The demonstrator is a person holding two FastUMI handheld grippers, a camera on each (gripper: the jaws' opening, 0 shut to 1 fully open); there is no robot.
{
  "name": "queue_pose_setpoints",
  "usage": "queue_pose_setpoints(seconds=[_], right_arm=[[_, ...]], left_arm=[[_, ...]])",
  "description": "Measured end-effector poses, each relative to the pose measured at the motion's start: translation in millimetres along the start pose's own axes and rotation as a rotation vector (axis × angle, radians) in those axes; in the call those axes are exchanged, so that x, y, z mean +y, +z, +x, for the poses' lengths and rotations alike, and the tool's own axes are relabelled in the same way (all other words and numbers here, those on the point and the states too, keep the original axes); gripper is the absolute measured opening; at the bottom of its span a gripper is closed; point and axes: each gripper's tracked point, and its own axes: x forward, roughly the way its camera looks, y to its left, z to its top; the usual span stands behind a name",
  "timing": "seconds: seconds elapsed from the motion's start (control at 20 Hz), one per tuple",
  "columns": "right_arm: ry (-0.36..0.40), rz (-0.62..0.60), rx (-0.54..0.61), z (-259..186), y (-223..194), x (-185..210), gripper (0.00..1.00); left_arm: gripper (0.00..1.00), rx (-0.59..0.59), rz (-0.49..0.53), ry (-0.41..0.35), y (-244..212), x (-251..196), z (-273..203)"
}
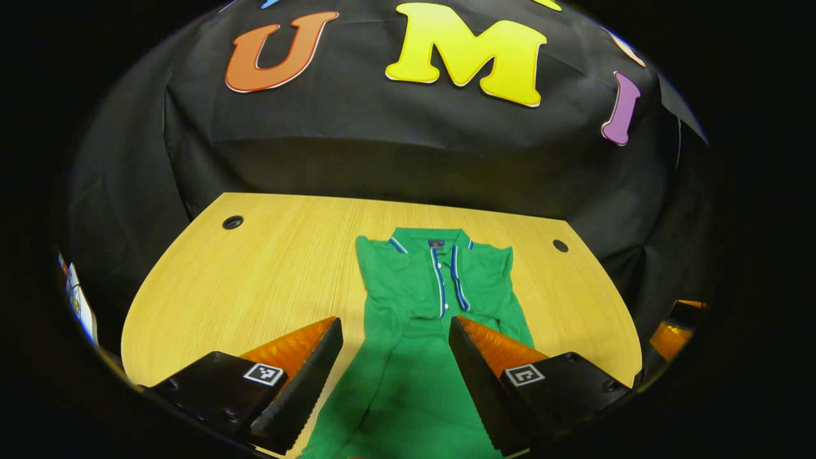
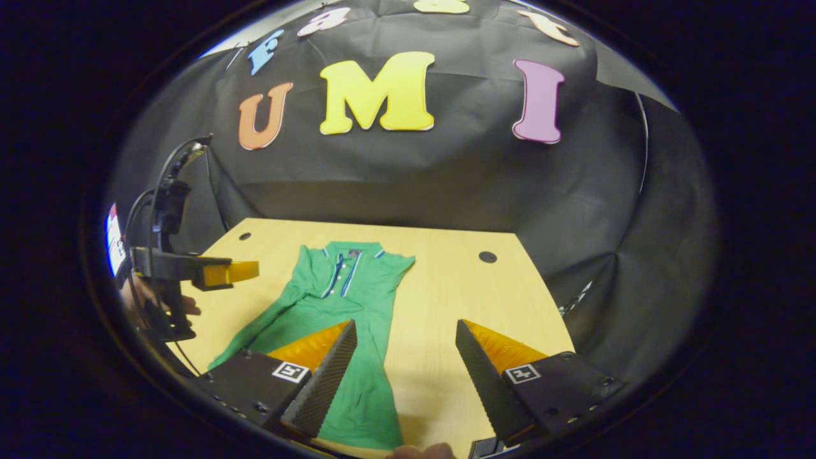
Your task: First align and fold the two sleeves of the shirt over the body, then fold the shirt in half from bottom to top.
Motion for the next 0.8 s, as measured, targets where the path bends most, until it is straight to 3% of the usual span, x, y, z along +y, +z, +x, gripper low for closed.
queue_pose_setpoints(seconds=[0.35,0.8], right_arm=[[0.036,-0.065,0.103,-5.5,-47.4,7.9,0.95],[0.044,-0.094,0.355,-17.2,-137.3,7.9,0.96]], left_arm=[[1.00,0.122,0.009,0.004,-83.0,29.7,-41.7],[1.00,0.380,0.035,0.002,-193.8,61.8,-76.4]])
